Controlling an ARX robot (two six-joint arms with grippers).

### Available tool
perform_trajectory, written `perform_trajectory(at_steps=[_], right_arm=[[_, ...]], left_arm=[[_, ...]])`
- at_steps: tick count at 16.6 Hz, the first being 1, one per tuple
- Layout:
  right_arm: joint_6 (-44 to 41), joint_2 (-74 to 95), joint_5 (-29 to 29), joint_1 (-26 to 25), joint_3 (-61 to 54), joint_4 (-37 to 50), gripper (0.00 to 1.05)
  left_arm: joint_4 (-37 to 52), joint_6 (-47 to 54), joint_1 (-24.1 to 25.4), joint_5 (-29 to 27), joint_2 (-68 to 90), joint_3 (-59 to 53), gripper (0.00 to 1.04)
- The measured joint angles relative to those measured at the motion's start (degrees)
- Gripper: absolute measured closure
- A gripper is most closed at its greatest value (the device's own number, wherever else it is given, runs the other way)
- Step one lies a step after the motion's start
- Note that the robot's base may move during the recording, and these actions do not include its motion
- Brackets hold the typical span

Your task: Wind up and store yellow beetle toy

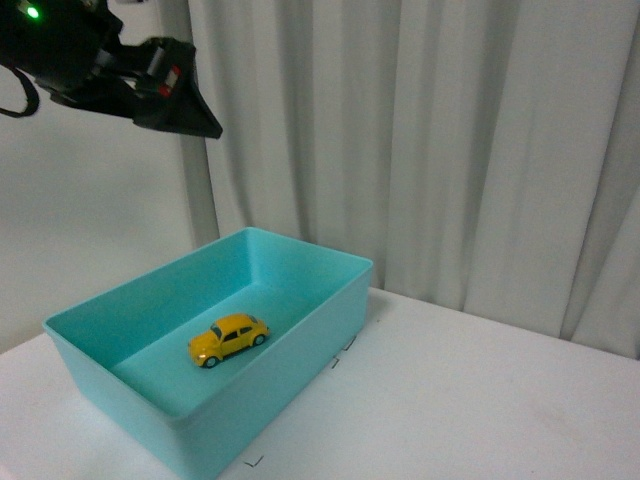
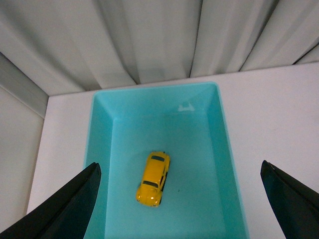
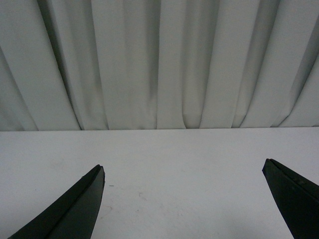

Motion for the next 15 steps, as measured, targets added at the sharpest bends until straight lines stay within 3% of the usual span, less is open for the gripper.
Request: perform_trajectory(at_steps=[13,14,15], right_arm=[[0.0,0.0,0.0,0.0,0.0,0.0,0.07],[0.0,0.0,0.0,0.0,0.0,0.0,0.07],[0.0,0.0,0.0,0.0,0.0,0.0,0.07]], left_arm=[[-1.7,-5.0,16.7,19.2,-28.7,-12.8,0.07],[11.3,-8.9,16.3,18.1,-33.0,-18.9,0.17],[20.7,-15.0,12.5,15.2,-40.7,-28.0,0.31]])
